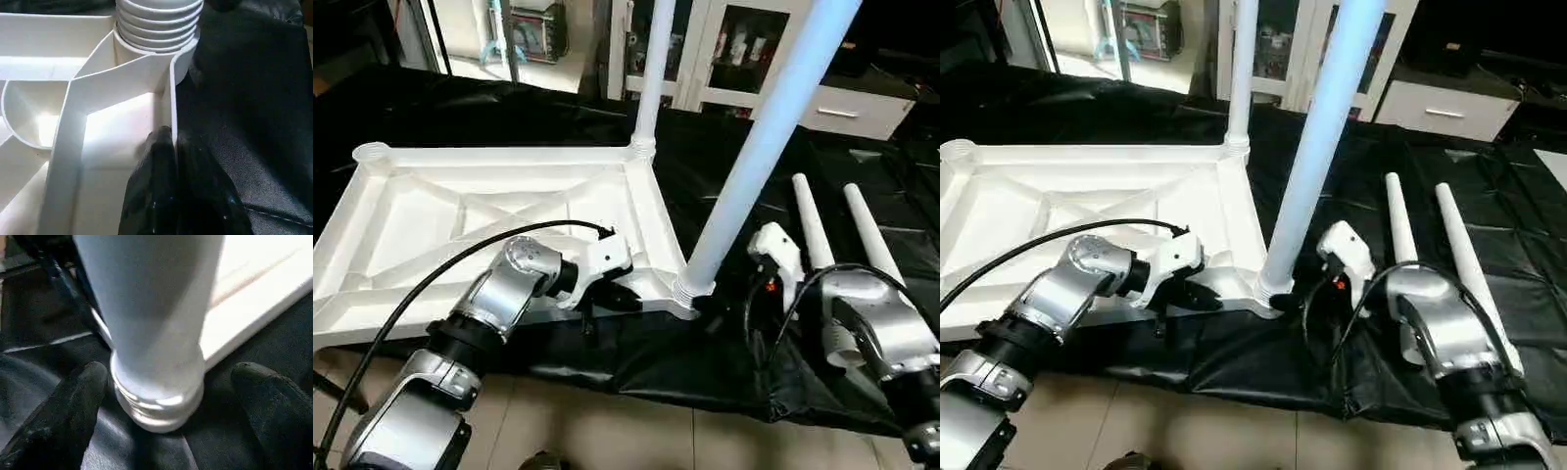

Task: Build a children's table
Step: Rotate leg to tighten

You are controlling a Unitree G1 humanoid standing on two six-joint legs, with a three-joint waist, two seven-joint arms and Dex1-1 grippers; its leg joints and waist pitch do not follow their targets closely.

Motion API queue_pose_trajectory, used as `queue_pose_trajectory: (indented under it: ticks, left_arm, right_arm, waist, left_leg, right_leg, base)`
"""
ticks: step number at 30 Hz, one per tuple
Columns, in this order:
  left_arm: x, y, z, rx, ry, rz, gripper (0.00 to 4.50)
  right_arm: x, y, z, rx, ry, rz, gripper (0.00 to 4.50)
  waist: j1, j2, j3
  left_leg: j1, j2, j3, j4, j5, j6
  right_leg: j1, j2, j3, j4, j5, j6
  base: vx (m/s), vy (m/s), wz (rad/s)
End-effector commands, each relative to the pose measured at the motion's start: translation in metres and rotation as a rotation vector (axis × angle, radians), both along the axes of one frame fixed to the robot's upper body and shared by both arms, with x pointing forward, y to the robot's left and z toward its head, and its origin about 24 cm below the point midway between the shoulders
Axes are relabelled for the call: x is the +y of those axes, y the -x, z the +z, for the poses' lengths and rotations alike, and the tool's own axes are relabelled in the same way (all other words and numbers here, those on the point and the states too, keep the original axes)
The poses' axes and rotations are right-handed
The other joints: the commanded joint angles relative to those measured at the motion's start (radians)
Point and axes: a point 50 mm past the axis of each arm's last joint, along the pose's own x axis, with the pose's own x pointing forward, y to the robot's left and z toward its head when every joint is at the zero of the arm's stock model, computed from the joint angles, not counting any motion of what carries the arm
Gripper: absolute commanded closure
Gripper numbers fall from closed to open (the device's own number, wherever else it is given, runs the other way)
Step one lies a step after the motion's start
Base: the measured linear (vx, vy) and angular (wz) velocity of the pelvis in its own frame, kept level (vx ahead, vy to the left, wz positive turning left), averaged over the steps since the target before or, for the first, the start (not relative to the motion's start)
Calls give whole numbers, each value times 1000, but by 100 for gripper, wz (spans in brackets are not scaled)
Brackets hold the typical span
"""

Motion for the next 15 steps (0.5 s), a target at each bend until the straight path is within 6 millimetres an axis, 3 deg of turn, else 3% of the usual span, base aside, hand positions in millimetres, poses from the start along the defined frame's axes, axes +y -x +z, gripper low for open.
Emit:
queue_pose_trajectory:
  ticks: [1,5,6,15]
  left_arm:
    - [-8,6,1,19,21,-67,450]
    - [-8,7,0,23,16,-68,450]
    - [-8,7,0,22,14,-67,450]
    - [-8,8,-1,25,7,-66,450]
  right_arm:
    - [-1,-3,1,-9,9,7,9]
    - [2,-7,-1,-15,17,20,9]
    - [2,-8,-2,-14,19,24,35]
    - [7,-11,-3,-8,4,55,101]
  waist:
    - [-1,-12,-67]
    - [0,-11,-66]
    - [-1,-12,-67]
    - [-1,-14,-68]
  left_leg:
    - [28,67,-28,-70,-164,54]
    - [30,67,-27,-70,-168,53]
    - [29,66,-27,-69,-170,52]
    - [28,66,-27,-67,-156,62]
  right_leg:
    - [38,-78,41,-63,-132,-245]
    - [36,-77,40,-64,-142,-250]
    - [36,-78,39,-63,-144,-251]
    - [39,-77,39,-60,-124,-256]
  base:
    - [0,0,0]
    - [0,0,0]
    - [0,0,0]
    - [0,0,0]
